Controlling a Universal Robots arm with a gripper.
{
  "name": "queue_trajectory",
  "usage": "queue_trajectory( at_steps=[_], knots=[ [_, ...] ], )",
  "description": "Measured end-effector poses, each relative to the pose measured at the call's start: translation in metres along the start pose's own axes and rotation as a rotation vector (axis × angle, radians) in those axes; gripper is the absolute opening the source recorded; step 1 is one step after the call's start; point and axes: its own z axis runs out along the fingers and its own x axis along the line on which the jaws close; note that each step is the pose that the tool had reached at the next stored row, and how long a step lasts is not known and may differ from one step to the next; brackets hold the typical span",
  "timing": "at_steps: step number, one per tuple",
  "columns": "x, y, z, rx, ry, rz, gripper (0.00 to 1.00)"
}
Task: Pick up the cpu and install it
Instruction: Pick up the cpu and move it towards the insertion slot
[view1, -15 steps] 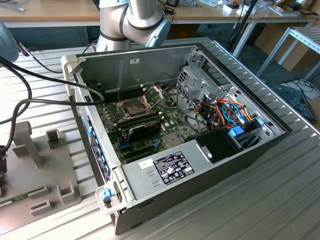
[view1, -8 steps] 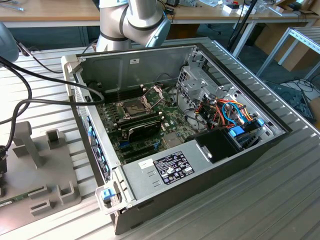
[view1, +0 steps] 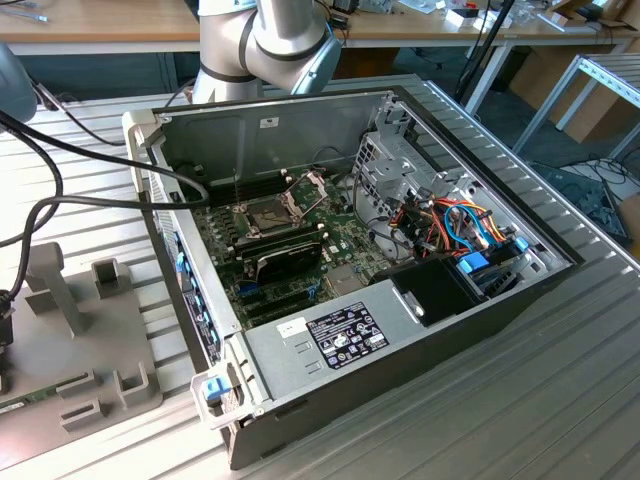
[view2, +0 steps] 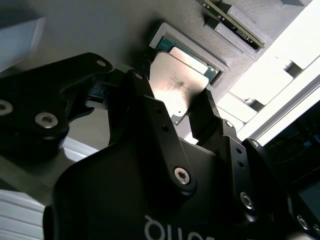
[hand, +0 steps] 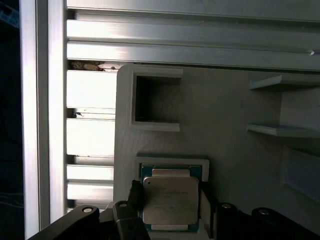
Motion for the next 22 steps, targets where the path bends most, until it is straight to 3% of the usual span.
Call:
queue_trajectory(
  at_steps=[7, 15, 22],
  knots=[
    [-0.0001, -0.0005, -0.0107, 0.0002, 0.0001, 0.000, 0.55],
    [-0.0004, -0.0015, -0.0277, 0.0002, 0.0000, 0.000, 0.55],
    [-0.0008, -0.0031, -0.0559, 0.0003, 0.0002, 0.000, 0.55]
  ],
)
